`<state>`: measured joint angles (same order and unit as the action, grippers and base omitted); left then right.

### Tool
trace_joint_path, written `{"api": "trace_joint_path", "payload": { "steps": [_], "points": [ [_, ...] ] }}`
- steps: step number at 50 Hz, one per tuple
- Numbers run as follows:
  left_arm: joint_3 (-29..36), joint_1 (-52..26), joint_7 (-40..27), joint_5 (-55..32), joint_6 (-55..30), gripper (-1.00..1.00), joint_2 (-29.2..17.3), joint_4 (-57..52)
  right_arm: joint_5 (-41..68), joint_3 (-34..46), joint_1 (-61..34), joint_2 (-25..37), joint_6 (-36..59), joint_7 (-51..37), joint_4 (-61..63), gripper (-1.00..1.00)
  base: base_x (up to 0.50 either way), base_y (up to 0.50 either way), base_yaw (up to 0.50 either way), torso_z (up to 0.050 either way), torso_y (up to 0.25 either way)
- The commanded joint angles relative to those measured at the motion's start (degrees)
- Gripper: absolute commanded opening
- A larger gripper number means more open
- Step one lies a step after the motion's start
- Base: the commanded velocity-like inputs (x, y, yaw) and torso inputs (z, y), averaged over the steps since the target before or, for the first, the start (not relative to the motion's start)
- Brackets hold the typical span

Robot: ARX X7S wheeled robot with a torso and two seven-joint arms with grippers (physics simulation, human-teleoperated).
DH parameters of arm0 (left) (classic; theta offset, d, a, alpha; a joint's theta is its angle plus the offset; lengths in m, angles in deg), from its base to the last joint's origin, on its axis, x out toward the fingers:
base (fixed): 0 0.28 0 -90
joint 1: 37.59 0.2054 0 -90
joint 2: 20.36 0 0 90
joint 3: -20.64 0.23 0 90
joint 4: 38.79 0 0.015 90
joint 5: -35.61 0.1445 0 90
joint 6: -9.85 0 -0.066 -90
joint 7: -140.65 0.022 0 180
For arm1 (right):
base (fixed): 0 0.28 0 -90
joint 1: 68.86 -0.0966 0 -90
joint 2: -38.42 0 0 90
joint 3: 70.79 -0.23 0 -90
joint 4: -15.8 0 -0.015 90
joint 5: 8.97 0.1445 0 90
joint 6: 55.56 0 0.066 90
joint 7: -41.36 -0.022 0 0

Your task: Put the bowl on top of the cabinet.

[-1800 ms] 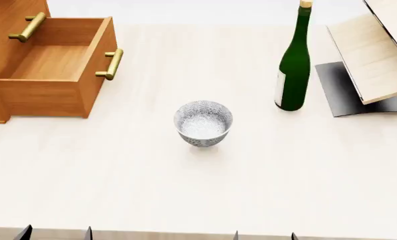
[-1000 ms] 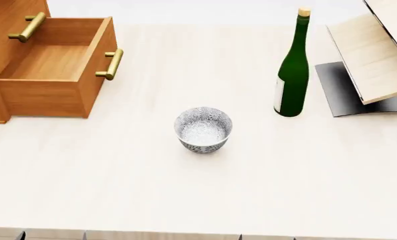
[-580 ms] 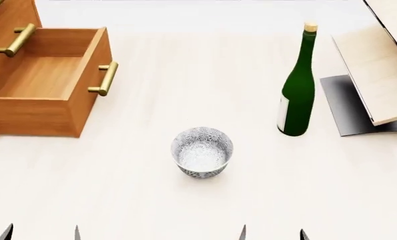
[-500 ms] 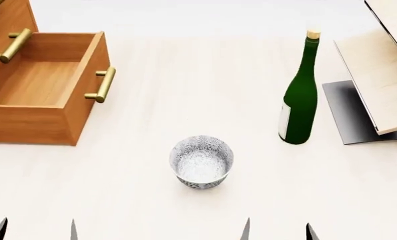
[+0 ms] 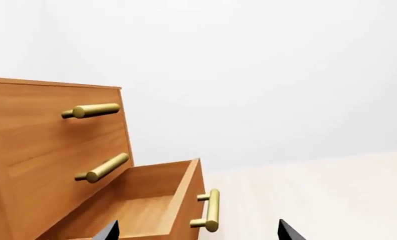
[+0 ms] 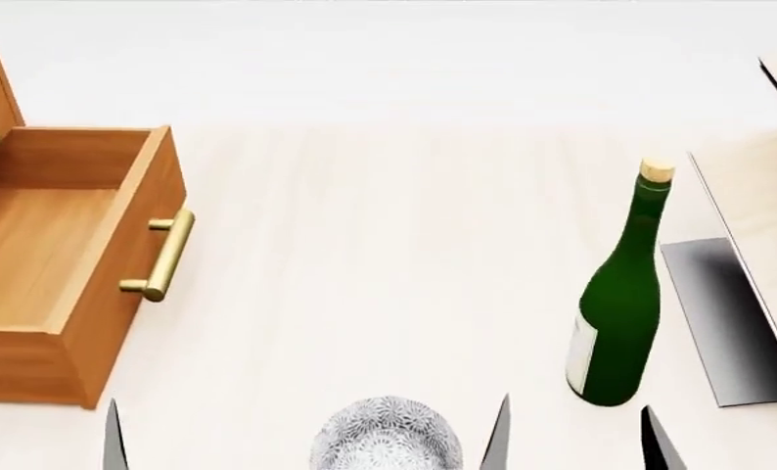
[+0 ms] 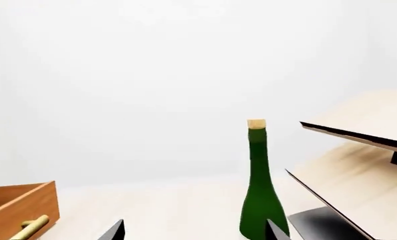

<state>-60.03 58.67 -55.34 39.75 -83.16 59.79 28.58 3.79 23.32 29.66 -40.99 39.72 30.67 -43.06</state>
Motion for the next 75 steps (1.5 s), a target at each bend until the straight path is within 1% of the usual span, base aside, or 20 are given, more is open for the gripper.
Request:
{"api": "trace_joint_path", "payload": {
  "steps": [1, 24, 25, 27, 30, 70, 72, 75],
  "points": [
    [-0.93, 1.1, 1.18, 0.73, 0.41, 1.0, 0.3, -2.6, -1.32, -1.26, 1.52, -0.31, -0.6, 0.62, 3.18, 1.0, 0.5, 0.0, 0.0, 0.0, 0.0],
    [-0.31, 0.37, 0.3, -0.21, -0.12, 1.0, -0.53, -2.43, 0.72, -1.58, 1.71, 0.48, -2.1, -0.09, 3.3, 1.0, 0.5, 0.0, 0.0, 0.0, 0.001],
    [-0.42, 0.5, 0.67, -1.03, 0.5, 1.0, -0.73, -2.54, 0.49, -1.73, 1.84, 0.28, -3.45, -0.07, 2.69, 1.0, 0.5, 0.0, 0.0, 0.0, 0.0],
    [-0.95, 1.07, 1.41, -3.29, 4.64, 1.0, -1.21, -2.02, -1.45, -1.04, 1.77, 0.28, -3.49, -0.61, 2.15, 1.0, 0.45, 0.0, 0.0, 0.042, 0.0],
    [-1.27, 0.35, 1.88, -4.91, 1.26, 1.0, -1.34, -2.59, -1.88, -0.71, 1.9, 0.37, -4.07, -0.63, 1.86, 1.0, 0.05, 0.0, 0.0, 0.05, 0.0],
    [-0.2, 0.85, 0.55, -5.6, 2.1, 1.0, -2.77, -2.55, -2.38, 1.24, 2.25, 2.18, -5.46, -1.43, 1.5, 1.0, 0.0, 0.0, 0.0, 0.05, 0.0],
    [-0.17, 0.76, 0.46, -5.63, 1.83, 1.0, -2.82, -2.63, -2.34, 1.29, 2.25, 2.26, -5.41, -1.51, 1.55, 1.0, 0.0, 0.0, 0.0, 0.05, 0.0],
    [-0.16, 0.0, 0.83, -6.59, -1.17, 1.0, -3.04, -3.33, -2.3, 1.39, 2.23, 2.36, -5.45, -1.58, 1.45, 1.0, 0.0, 0.0, 0.0, 0.05, 0.0]
  ]
}}
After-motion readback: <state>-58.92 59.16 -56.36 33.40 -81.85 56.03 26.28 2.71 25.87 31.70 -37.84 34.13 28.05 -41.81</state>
